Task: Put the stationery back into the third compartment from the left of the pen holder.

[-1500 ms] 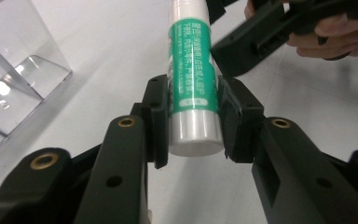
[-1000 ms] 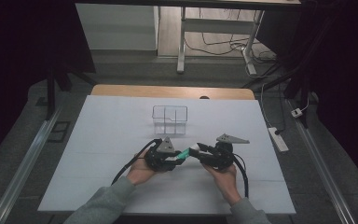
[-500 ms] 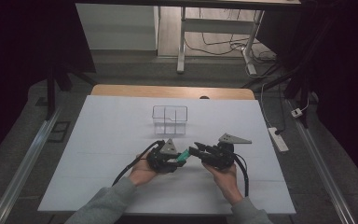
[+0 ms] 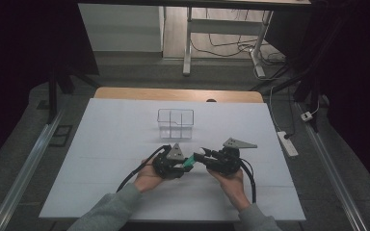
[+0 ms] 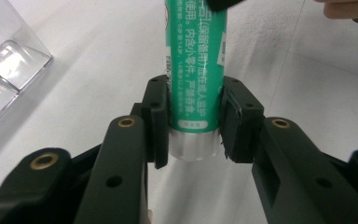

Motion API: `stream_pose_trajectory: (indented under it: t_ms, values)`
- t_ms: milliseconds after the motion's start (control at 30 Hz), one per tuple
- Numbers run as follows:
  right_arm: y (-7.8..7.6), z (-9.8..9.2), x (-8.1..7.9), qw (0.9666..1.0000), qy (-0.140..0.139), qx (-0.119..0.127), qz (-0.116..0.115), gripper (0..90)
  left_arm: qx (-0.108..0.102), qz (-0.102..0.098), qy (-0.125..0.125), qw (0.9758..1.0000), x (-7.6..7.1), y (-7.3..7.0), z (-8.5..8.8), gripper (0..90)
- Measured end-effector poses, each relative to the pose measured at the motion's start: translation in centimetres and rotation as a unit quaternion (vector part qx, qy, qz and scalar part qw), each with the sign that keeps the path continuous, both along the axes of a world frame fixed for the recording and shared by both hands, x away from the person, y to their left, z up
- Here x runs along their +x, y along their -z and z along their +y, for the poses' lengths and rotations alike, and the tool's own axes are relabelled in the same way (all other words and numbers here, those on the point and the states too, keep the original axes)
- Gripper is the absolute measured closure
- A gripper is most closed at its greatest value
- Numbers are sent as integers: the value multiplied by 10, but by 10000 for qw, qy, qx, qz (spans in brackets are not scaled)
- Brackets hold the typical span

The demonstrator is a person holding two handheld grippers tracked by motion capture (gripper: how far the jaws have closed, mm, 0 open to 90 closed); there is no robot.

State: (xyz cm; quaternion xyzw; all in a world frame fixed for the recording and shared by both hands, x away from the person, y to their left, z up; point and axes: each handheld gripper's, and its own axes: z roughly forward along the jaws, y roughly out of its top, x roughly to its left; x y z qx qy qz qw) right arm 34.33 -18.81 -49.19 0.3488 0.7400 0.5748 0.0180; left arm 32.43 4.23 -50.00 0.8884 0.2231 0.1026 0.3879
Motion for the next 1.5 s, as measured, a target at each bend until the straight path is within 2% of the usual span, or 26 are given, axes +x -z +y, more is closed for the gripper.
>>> stream_pose_trajectory:
  t_ms: [67, 233, 367, 467, 533, 633, 900, 1167, 1367, 1500]
  values:
    - [0, 1, -1, 10000, -7, -2, -10, 570, 2, 5, -3, 10000, 0, 1, -1, 649]
    - [-4, -1, -2, 9997, -176, 180, -47, 626, -41, -24, 31, 10000, 0, 1, -4, 648]
    - [-8, 3, -5, 9993, -249, 52, -268, 638, -69, -111, 28, 9999, 0, 2, -3, 636]
    - [-11, 4, -7, 9988, -218, -42, -442, 640, -45, -58, -61, 10000, 3, 1, 2, 543]
    - [-13, 3, -7, 9985, -229, -46, -485, 640, -44, -9, -131, 9999, 4, 2, 7, 480]
    - [-15, 2, -7, 9984, -200, -39, -527, 641, -56, 129, -216, 9997, 3, 2, 15, 432]
    - [-18, -4, -4, 9984, -80, -63, -550, 641, -64, 199, -401, 9990, -3, 1, 44, 389]
    - [-20, -7, -3, 9980, -8, -131, -619, 640, -62, 66, -586, 9982, -18, -1, 76, 366]
    - [-21, -7, -3, 9977, 6, -183, -647, 640, -105, 81, -931, 9956, -32, 2, 112, 356]
    - [-22, -8, -2, 9975, 33, -222, -671, 640, -195, 130, -1187, 9927, -41, 6, 137, 353]
